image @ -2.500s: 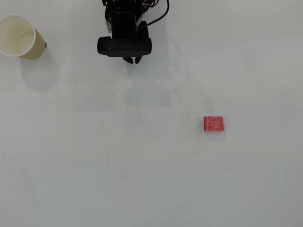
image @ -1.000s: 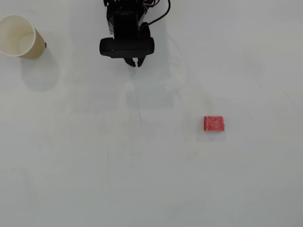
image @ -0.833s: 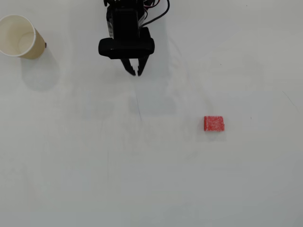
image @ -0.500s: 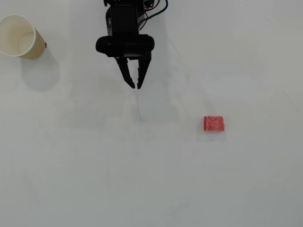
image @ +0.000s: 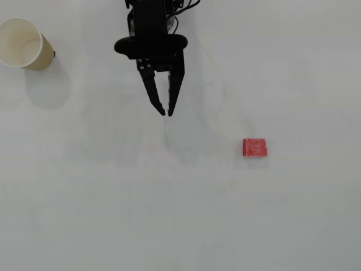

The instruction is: Pick up the cube and drop it in the cup.

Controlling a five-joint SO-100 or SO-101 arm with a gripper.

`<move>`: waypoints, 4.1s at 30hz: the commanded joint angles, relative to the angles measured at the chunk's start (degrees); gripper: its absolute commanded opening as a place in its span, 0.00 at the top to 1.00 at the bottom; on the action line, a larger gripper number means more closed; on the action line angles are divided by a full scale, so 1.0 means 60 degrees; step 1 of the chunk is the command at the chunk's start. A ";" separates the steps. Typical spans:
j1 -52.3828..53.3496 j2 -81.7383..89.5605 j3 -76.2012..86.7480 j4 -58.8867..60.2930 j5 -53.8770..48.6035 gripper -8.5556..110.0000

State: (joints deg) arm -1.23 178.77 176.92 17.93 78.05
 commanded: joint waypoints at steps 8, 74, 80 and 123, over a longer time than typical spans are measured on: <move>-0.0820 0.0190 0.0337 -0.0337 -0.0132 0.93; -0.3809 -0.1260 -0.0278 -0.0703 -0.0132 0.35; -0.3853 -0.1392 -0.0425 -0.0688 -0.0132 0.31; -0.5024 -1.3008 -0.9507 -0.1626 -0.0029 0.32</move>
State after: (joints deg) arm -30.59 101.07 128.85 10.90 78.05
